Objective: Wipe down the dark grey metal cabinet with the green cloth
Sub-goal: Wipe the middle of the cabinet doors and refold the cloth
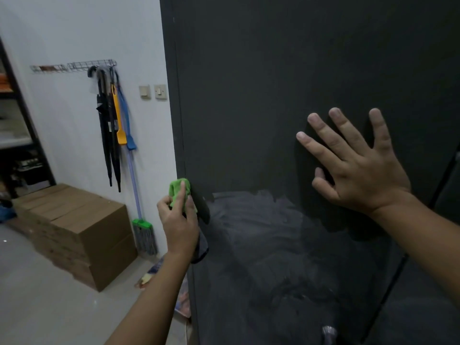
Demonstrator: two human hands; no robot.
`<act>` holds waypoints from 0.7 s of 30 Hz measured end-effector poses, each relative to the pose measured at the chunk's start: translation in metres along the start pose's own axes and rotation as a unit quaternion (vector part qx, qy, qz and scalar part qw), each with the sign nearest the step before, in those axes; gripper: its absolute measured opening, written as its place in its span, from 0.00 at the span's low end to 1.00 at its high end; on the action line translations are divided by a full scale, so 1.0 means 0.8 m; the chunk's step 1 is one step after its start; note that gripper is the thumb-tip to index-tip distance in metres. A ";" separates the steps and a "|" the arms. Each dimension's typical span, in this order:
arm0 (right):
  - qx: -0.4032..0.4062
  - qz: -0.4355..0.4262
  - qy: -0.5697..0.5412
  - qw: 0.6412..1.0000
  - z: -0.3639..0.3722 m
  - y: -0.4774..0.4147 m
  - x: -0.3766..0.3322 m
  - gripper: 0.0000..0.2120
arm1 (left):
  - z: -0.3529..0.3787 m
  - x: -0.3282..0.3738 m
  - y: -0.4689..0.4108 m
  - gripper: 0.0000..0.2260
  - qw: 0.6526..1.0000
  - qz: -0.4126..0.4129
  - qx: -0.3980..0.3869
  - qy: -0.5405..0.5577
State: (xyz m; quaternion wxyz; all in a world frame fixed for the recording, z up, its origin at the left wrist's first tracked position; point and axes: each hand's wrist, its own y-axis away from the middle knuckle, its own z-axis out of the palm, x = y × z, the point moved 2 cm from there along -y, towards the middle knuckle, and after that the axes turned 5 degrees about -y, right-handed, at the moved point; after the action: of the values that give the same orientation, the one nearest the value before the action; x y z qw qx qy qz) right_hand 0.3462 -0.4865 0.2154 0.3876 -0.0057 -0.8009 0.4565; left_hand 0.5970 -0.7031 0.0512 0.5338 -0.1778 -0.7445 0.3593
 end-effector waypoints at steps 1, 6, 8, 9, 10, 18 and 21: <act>0.000 0.000 0.001 1.000 0.000 0.000 0.000 0.31 | 0.000 -0.007 0.013 0.19 1.000 -0.014 -0.012 0.004; -0.001 0.003 -0.005 1.000 0.000 0.000 -0.002 0.31 | -0.013 -0.029 0.042 0.18 0.993 -0.096 -0.067 0.000; -0.001 0.002 -0.005 1.000 0.000 0.000 -0.002 0.31 | -0.019 -0.018 0.027 0.17 0.994 -0.097 -0.049 0.007; 0.000 0.002 -0.004 1.000 0.000 -0.001 -0.002 0.31 | -0.019 -0.009 0.016 0.17 0.995 -0.094 -0.038 0.017; 0.000 0.002 -0.002 1.000 0.001 -0.001 -0.001 0.31 | -0.016 0.002 0.006 0.17 0.995 -0.089 -0.025 0.031; -0.001 0.005 0.005 1.000 0.001 0.001 0.000 0.32 | 0.038 0.082 0.045 0.18 0.999 0.050 0.011 0.018; 0.001 0.003 0.007 1.000 0.000 0.001 0.000 0.32 | 0.048 0.093 0.094 0.19 0.975 0.213 -0.067 -0.009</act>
State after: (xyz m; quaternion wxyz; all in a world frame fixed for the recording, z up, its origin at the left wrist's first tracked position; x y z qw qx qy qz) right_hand 0.3461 -0.4864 0.2149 0.3918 -0.0107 -0.7976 0.4585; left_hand 0.5253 -0.6168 0.0395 0.4249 -0.3641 -0.7168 0.4160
